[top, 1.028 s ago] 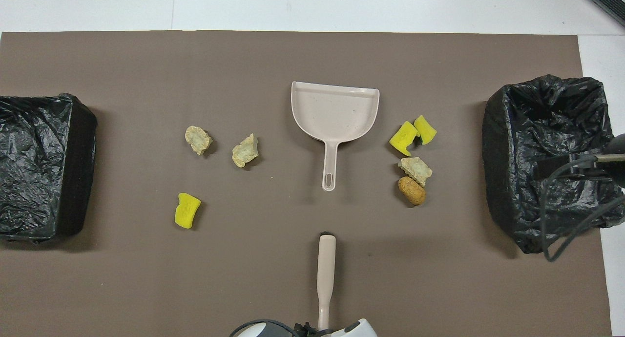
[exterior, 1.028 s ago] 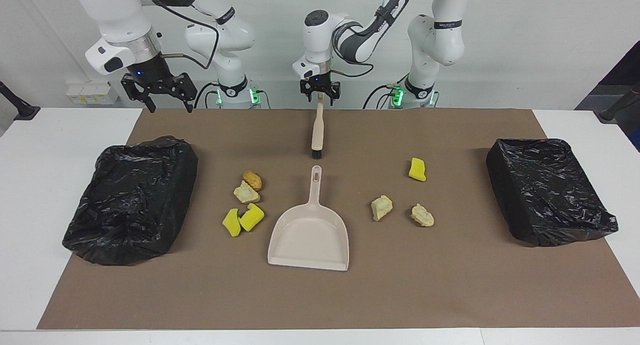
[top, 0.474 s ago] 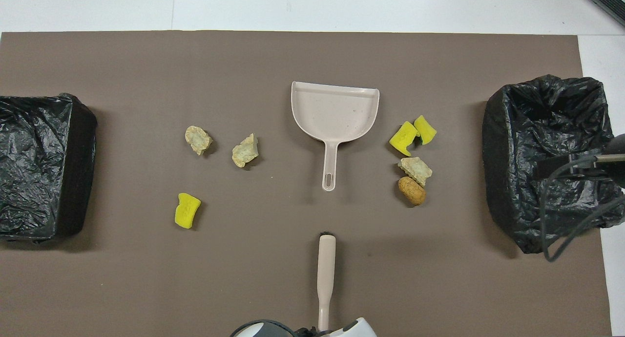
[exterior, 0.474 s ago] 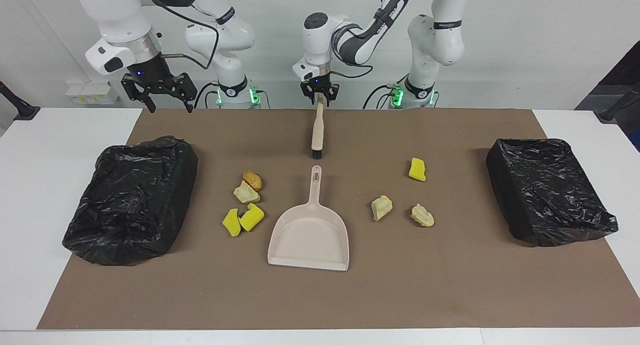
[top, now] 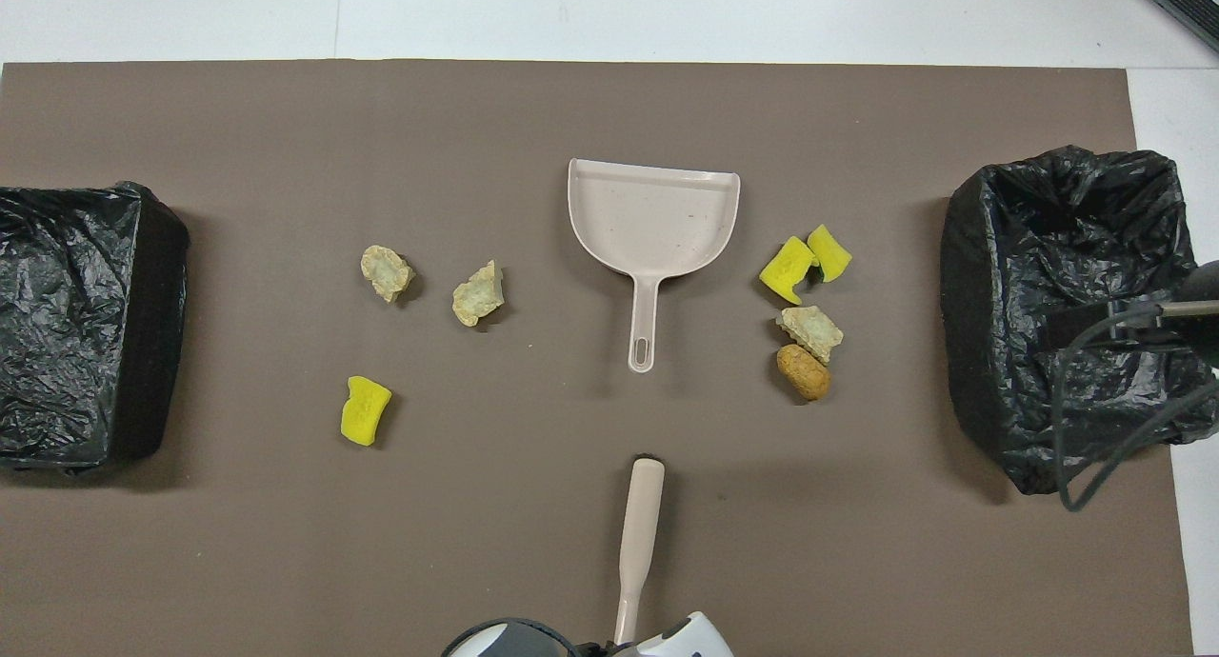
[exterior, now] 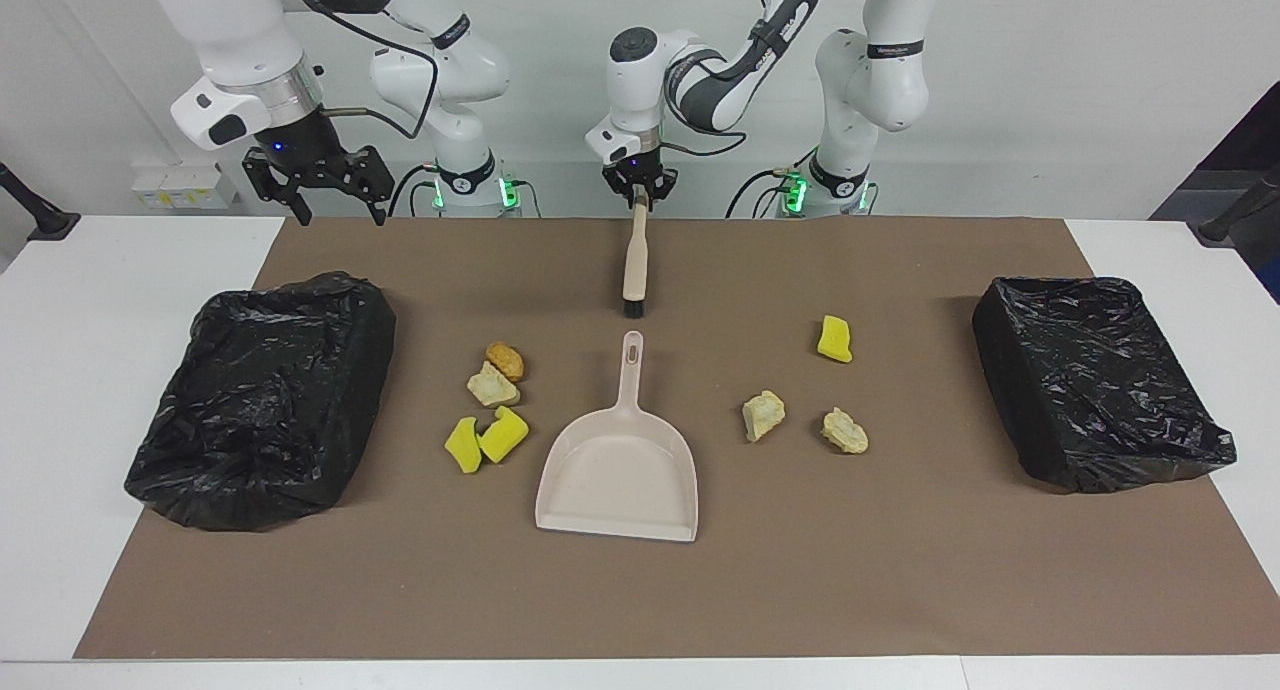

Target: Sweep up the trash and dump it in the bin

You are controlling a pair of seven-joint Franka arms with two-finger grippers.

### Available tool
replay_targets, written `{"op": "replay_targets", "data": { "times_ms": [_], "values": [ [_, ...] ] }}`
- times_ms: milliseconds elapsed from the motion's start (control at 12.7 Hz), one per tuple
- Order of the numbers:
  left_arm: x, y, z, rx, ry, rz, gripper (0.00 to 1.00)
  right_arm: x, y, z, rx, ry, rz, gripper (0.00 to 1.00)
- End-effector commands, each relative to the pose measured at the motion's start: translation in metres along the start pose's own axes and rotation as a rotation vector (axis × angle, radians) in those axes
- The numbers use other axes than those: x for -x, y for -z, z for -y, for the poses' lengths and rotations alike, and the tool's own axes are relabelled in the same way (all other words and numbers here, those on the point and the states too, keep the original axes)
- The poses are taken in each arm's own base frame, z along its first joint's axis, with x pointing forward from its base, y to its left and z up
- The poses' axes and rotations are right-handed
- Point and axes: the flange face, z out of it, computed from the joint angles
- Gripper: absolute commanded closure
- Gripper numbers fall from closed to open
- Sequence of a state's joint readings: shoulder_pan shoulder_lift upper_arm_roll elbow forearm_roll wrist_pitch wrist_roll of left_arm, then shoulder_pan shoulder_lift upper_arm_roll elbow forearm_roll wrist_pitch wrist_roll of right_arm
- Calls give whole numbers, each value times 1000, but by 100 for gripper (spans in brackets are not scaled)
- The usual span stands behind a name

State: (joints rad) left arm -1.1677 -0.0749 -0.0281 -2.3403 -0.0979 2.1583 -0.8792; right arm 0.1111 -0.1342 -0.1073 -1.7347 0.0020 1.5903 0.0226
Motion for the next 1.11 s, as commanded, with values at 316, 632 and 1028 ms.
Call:
{"op": "replay_targets", "data": {
  "times_ms": [316, 632, 1028],
  "values": [
    [-70, 68, 109, -79, 121, 74, 100, -27, -20, 86, 5, -85, -32, 0],
    [-84, 93, 174, -102, 256, 92, 100, -71, -99, 201, -2, -196, -37, 0],
    [-93, 90, 235, -136, 453, 167, 100, -93, -180, 277, -86, -226, -57, 0]
  ]
}}
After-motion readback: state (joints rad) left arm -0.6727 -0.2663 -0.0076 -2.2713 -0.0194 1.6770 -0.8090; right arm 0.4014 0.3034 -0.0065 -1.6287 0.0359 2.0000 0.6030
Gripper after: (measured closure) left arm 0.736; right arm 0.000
